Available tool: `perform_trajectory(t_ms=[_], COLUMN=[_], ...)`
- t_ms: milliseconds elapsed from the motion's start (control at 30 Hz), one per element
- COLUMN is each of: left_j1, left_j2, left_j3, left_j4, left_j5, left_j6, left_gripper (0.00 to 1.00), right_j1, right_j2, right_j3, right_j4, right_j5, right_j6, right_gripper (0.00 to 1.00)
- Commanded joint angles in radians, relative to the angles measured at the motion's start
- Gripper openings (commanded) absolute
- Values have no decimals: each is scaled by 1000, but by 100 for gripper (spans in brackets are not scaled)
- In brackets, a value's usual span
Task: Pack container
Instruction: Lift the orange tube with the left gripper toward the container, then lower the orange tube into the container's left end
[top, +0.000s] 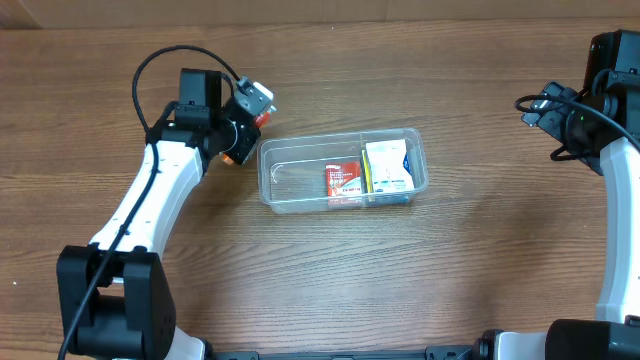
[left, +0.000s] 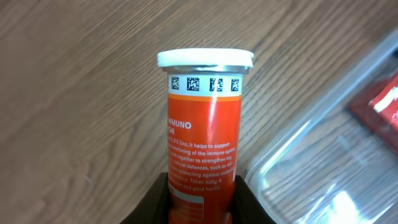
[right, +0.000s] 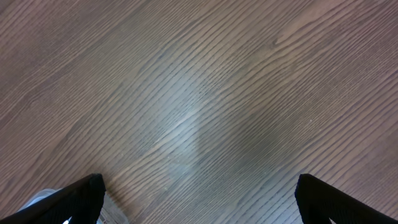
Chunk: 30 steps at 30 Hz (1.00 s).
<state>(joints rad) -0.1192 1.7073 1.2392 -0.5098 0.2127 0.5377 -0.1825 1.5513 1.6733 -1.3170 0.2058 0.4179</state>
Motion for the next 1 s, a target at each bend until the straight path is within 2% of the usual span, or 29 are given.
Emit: perform_trajectory(t_ms=[0, 200, 333, 467, 567, 667, 967], left_j1=[-43, -189, -295, -385, -416, -427, -432], left_j2=[-22, -22, -22, -8, 25, 55, 160], left_j3=[23, 23, 23, 23, 23, 23, 23], left_j4=[4, 114, 167, 169, 171, 172, 208], left_j5=[-31, -246, -279, -279, -279, -279, -275], left_j6=[264, 457, 506, 469, 346, 287, 285], left_gripper=[4, 4, 4, 4, 4, 4, 4], right_j1=[-1, -1, -1, -1, -1, -1, -1], right_j2=[-5, -5, -5, -5, -5, -5, -5], right_j3=[16, 16, 16, 16, 16, 16, 16], right_j4=[6, 6, 6, 6, 6, 6, 6], right_j5=[-1, -1, -1, 0, 0, 0, -1], right_j6=[5, 5, 5, 5, 5, 5, 5], right_gripper=[100, 100, 100, 100, 100, 100, 100])
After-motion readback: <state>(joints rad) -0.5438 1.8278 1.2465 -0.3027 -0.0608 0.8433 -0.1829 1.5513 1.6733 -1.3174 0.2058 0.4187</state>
